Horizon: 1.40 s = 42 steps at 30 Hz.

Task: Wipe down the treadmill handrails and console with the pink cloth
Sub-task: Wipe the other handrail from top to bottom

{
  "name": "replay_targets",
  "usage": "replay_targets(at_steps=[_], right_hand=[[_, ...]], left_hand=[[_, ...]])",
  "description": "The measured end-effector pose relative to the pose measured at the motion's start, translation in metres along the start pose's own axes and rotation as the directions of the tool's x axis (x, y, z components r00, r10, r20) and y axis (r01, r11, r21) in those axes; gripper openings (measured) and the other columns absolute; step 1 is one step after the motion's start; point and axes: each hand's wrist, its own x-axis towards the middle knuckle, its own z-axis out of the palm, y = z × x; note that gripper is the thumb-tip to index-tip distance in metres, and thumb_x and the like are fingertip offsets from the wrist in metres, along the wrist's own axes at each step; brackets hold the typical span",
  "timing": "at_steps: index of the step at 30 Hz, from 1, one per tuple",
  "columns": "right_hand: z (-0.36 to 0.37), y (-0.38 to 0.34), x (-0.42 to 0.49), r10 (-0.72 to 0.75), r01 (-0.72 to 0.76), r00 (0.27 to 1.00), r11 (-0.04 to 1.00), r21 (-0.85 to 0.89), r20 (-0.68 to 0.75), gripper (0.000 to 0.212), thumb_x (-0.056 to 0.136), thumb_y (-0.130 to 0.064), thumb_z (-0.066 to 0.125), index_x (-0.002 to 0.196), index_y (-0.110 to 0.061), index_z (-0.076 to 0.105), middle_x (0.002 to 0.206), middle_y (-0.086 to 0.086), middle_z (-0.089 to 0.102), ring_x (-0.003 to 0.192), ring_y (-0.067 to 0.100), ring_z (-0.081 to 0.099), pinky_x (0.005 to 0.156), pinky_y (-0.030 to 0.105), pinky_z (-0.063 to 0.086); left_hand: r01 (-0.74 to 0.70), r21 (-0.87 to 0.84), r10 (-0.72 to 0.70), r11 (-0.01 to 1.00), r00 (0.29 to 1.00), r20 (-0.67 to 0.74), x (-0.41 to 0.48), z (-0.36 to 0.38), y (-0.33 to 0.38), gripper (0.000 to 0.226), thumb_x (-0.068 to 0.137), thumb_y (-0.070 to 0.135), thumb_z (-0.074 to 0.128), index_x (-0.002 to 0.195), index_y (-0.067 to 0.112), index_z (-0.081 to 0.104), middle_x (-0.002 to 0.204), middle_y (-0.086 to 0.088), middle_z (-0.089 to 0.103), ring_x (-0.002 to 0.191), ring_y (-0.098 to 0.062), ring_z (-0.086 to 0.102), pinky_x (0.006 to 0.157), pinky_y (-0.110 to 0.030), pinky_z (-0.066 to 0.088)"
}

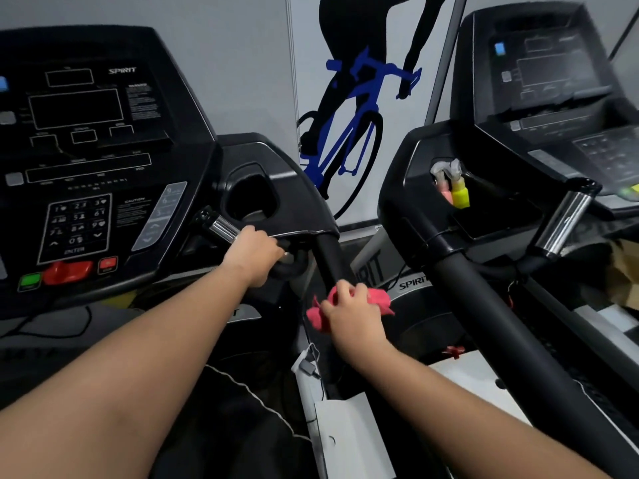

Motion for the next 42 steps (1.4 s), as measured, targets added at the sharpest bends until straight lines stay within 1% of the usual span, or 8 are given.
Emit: replay_targets(at_steps=[7,10,13,17,24,32,38,42], right_hand=[[-0.012,-0.03,-0.047,0.076,0.025,0.948,0.949,-0.313,0.308,0.031,0.093,-0.005,0.044,0.121,0.004,0.052,0.12,0.022,0.033,0.106,0.041,0.043,0.06,0.04,0.056],[-0.035,-0.023,-0.055,-0.14,0.18,0.914,0.981,-0.072,0.38,0.039,0.095,-0.035,0.047,0.12,-0.007,0.058,0.12,0.014,0.048,0.113,0.034,0.045,0.084,0.035,0.048],[-0.07,-0.006,-0.049,-0.252,0.138,0.887,0.945,0.297,0.387,0.04,0.087,-0.048,0.054,0.11,-0.017,0.062,0.11,0.012,0.054,0.1,0.025,0.054,0.078,0.028,0.044],[-0.059,-0.001,-0.014,-0.159,-0.03,0.966,0.709,0.704,0.202,0.028,0.072,-0.053,0.067,0.075,-0.027,0.057,0.102,0.011,0.058,0.089,0.02,0.056,0.077,0.028,0.047],[-0.035,-0.034,0.03,0.165,-0.031,0.986,0.168,0.985,0.003,0.039,0.087,-0.037,0.055,0.12,-0.017,0.057,0.113,0.009,0.062,0.109,0.022,0.056,0.094,0.032,0.042],[-0.032,-0.094,0.068,0.367,-0.108,0.93,0.185,0.977,0.033,0.045,0.098,-0.039,0.039,0.142,-0.03,0.038,0.141,0.01,0.018,0.123,0.038,0.035,0.108,0.039,0.032],[-0.022,-0.087,0.103,0.526,-0.172,0.797,-0.273,0.946,0.297,0.034,0.098,-0.021,0.042,0.128,-0.014,0.055,0.131,0.01,0.037,0.104,0.019,0.045,0.101,0.035,0.042],[-0.009,-0.084,0.131,0.415,-0.171,0.78,-0.579,0.797,0.469,0.022,0.087,-0.011,0.047,0.101,-0.018,0.062,0.124,0.012,0.044,0.094,0.029,0.058,0.049,0.053,0.055]], left_hand=[[0.006,-0.271,-0.044,0.962,0.99,-0.131,-0.015,0.012,0.018,0.049,0.081,0.038,0.06,0.127,0.024,0.05,0.127,0.001,0.049,0.123,-0.021,0.043,0.106,-0.034,0.02],[-0.06,-0.647,-0.146,0.76,0.954,-0.26,-0.038,0.025,0.034,0.042,0.079,0.026,0.068,0.119,0.021,0.059,0.124,0.001,0.049,0.125,-0.021,0.04,0.111,-0.03,0.01],[-0.061,-0.837,-0.27,0.543,0.931,-0.244,-0.062,0.036,0.043,0.02,0.08,0.013,0.067,0.098,0.02,0.068,0.108,0.005,0.051,0.114,-0.02,0.047,0.104,-0.029,0.03],[0.079,-0.882,-0.278,0.464,0.959,-0.06,-0.09,0.042,0.043,0.012,0.084,0.013,0.062,0.086,0.025,0.066,0.094,0.007,0.056,0.097,-0.016,0.056,0.091,-0.032,0.044],[0.196,-0.953,-0.468,0.229,0.881,0.069,-0.123,0.035,0.032,0.007,0.091,0.021,0.058,0.094,0.027,0.061,0.094,0.012,0.058,0.081,-0.001,0.055,0.069,-0.016,0.04],[0.206,-0.931,-0.624,0.301,0.781,-0.029,-0.109,0.033,-0.02,0.02,0.089,0.019,0.06,0.108,0.018,0.061,0.11,0.003,0.054,0.105,-0.016,0.054,0.091,-0.031,0.043],[0.163,-0.893,-0.696,0.419,0.69,-0.2,-0.073,0.022,-0.049,0.034,0.09,0.028,0.059,0.121,0.015,0.053,0.125,-0.002,0.042,0.121,-0.02,0.036,0.101,-0.032,0.031],[0.136,-0.896,-0.681,0.423,0.7,-0.216,-0.042,0.029,-0.068,0.032,0.094,0.031,0.054,0.12,0.013,0.055,0.124,-0.003,0.045,0.12,-0.021,0.037,0.102,-0.033,0.029]])
